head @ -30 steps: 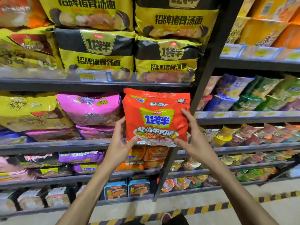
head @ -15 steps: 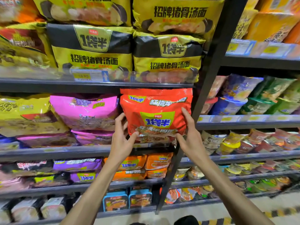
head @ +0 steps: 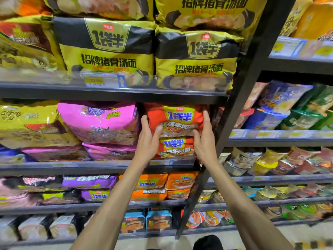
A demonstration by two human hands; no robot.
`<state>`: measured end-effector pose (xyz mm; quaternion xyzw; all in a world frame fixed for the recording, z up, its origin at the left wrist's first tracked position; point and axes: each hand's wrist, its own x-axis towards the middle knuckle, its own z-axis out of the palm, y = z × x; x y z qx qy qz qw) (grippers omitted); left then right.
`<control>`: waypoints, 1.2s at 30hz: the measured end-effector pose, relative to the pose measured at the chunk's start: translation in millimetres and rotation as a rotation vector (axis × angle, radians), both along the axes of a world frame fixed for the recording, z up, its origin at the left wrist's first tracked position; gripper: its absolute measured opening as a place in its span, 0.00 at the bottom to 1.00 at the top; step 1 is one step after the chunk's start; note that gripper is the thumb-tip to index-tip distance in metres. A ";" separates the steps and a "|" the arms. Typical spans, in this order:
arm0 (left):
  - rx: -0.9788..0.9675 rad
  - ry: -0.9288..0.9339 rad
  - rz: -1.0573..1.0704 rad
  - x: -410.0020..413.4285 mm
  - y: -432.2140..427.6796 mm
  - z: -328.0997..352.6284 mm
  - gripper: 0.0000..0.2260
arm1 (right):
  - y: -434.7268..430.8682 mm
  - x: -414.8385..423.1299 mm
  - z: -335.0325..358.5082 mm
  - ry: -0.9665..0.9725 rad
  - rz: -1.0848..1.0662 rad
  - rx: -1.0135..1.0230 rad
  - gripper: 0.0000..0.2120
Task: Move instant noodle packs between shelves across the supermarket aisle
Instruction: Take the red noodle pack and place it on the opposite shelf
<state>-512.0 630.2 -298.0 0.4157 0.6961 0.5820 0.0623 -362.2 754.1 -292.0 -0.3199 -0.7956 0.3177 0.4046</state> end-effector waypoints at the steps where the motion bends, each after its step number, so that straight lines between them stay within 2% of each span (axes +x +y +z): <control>1: -0.017 0.005 0.010 -2.7 3.4 0.9 0.12 | 5.0 -4.7 0.9 -0.027 -0.004 -0.017 0.30; 3: -0.037 0.006 0.021 -5.5 5.0 1.6 0.09 | 10.5 -10.4 1.9 -0.042 0.002 -0.050 0.28; 5: -0.047 0.023 0.011 -5.1 2.9 0.8 0.10 | 6.4 -7.3 4.8 -0.039 0.010 -0.054 0.30; 9: -0.090 0.002 0.021 6.3 -6.7 0.9 0.26 | -5.5 3.0 3.1 -0.054 0.016 -0.024 0.34; 18: -0.136 0.037 0.055 15.3 -24.7 -5.8 0.35 | -29.4 22.1 3.2 -0.042 0.070 0.010 0.41; 25: -0.159 0.024 0.011 26.9 -43.8 5.8 0.36 | -44.5 35.6 13.8 -0.128 0.056 0.007 0.45; 36: -0.222 -0.071 -0.050 34.1 -62.6 -2.6 0.37 | -60.5 54.0 15.0 -0.163 0.043 -0.006 0.41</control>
